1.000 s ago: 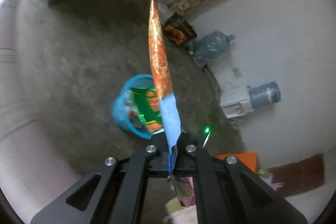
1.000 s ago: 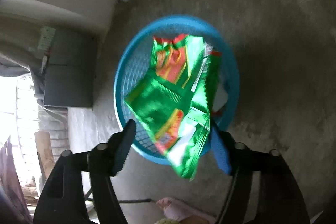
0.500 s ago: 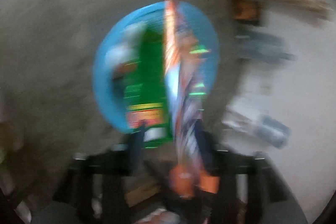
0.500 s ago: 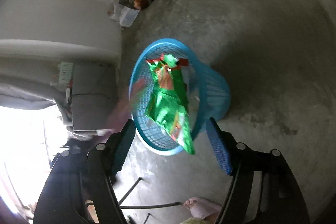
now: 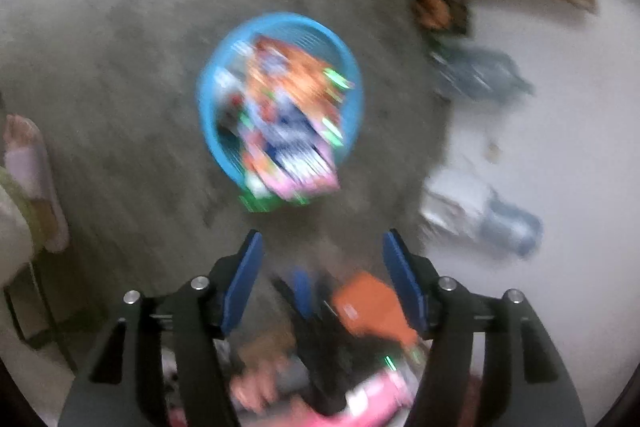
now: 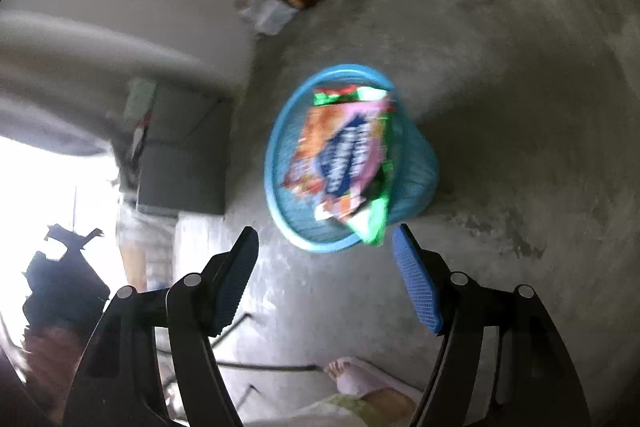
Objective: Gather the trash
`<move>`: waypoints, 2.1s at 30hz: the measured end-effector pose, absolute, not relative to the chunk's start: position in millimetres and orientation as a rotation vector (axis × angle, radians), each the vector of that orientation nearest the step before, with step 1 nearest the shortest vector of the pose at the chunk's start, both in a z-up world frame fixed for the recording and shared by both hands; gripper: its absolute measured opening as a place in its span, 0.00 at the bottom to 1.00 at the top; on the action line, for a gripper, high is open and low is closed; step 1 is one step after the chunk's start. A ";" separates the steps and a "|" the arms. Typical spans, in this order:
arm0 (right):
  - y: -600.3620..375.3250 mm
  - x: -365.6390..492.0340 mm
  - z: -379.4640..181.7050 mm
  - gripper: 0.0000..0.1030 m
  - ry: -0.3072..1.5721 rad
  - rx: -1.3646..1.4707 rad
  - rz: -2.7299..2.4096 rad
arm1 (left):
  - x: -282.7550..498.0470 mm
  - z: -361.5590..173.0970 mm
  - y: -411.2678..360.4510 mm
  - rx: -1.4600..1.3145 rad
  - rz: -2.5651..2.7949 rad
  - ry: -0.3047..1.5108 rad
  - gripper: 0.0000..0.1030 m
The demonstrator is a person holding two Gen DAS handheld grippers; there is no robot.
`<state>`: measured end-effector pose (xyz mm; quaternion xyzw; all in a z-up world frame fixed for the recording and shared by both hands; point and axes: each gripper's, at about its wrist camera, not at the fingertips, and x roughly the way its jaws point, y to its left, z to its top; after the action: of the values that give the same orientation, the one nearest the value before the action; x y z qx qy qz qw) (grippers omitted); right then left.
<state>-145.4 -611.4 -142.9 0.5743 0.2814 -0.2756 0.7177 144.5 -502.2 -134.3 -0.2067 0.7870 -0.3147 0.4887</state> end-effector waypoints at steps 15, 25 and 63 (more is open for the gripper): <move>-408.0 -71.4 49.9 0.88 0.605 0.551 -0.215 | 54.6 68.1 -191.9 0.020 -0.784 1.033 0.88; -276.1 -48.8 97.6 0.92 0.578 0.176 -0.136 | 5.8 81.0 -51.0 -0.061 -0.317 0.757 0.95; -225.2 -23.7 11.9 0.92 0.960 0.016 -0.206 | 3.3 -1.9 -39.1 0.006 -0.103 0.956 0.95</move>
<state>-23.7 -225.2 11.9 0.0076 0.4608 -0.0991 0.8819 3.3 -39.1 -1.9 0.0027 0.4597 -0.0496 0.8867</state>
